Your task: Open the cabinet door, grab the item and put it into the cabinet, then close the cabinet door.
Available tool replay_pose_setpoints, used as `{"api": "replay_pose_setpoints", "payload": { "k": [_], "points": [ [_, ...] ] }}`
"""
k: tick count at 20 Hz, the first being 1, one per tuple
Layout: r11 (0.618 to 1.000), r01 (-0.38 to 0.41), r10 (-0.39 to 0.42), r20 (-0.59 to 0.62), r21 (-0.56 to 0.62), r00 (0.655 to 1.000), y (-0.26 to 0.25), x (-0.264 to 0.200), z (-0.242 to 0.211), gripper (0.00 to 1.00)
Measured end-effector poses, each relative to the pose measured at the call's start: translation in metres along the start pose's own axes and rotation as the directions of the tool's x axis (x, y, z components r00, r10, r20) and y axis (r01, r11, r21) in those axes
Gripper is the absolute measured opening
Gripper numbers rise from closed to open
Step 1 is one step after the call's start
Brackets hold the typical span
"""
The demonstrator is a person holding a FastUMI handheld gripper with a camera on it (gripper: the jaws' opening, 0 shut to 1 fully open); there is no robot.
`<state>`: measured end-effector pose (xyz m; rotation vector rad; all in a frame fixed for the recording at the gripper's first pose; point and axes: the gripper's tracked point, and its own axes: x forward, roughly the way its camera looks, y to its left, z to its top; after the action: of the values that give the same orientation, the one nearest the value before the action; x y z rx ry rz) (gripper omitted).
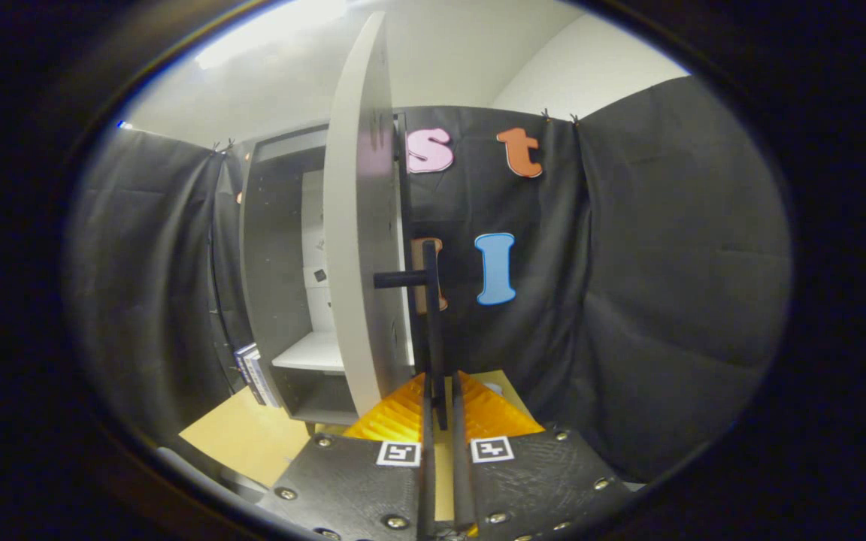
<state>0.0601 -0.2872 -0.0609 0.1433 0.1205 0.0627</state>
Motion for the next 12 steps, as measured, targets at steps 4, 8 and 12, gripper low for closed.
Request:
{"api": "replay_pose_setpoints", "payload": {
  "k": [4,8,12],
  "points": [
    [0.999,0.039,-0.039,0.023,0.002,0.999,0.006,-0.026,0.007,0.1],
    [0.998,0.044,-0.046,0.038,0.055,0.998,0.035,-0.055,0.012,0.1],
    [0.997,0.025,-0.026,0.006,0.077,1.0,0.084,-0.068,-0.006,0.17]
  ]
}}
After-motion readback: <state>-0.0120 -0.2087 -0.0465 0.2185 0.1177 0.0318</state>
